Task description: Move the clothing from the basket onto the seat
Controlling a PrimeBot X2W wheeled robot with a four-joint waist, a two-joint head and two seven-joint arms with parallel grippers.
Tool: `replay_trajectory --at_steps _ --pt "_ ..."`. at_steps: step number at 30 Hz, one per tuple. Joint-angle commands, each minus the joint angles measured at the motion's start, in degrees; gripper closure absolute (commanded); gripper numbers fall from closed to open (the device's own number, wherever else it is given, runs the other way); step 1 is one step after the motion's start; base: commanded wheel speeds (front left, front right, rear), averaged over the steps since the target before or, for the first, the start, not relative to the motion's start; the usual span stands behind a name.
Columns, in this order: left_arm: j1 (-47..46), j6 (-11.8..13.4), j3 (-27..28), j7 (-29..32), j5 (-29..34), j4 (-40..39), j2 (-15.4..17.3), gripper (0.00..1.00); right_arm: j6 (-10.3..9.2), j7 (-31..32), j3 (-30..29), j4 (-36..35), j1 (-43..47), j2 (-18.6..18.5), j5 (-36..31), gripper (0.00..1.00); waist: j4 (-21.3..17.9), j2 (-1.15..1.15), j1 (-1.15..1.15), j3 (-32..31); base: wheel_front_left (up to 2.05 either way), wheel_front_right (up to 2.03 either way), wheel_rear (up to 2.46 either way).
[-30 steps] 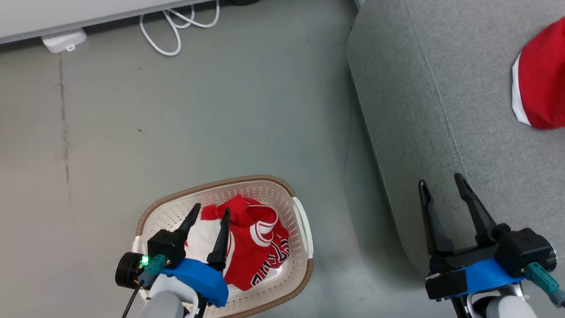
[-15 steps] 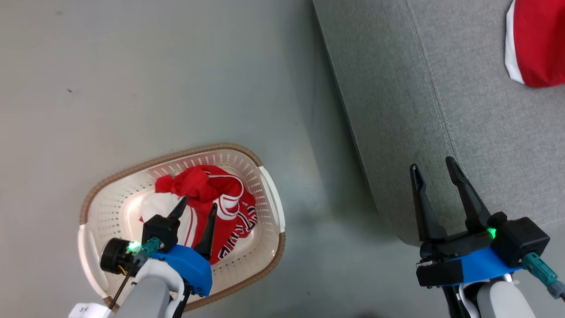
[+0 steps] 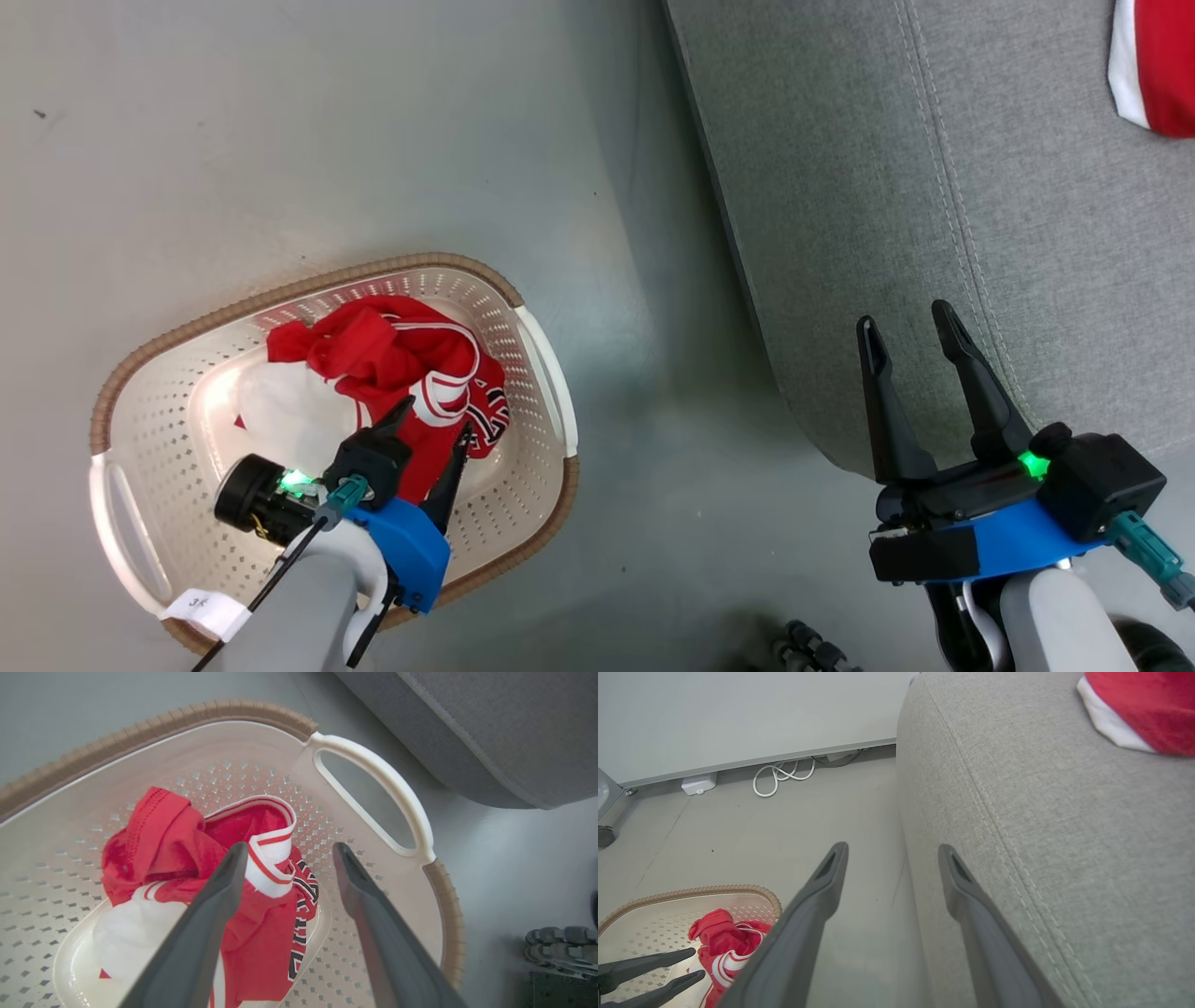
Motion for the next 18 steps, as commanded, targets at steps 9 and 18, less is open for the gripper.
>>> replay_trajectory --at_steps 9,18 --pt "-5.41 -0.03 -3.14 -0.15 -0.91 2.7 2.49 0.0 0.03 -0.29 0.9 -1.34 -1.37 0.05 1.38 0.0 -1.34 0.0 -0.01 3.39 0.0 0.0 0.0" --pt "-10.15 -0.03 -5.34 0.0 -1.22 9.14 3.29 0.0 0.03 -0.28 1.95 -1.96 -1.74 0.05 2.68 0.0 -2.59 0.0 -0.01 6.2 0.0 0.0 0.0"
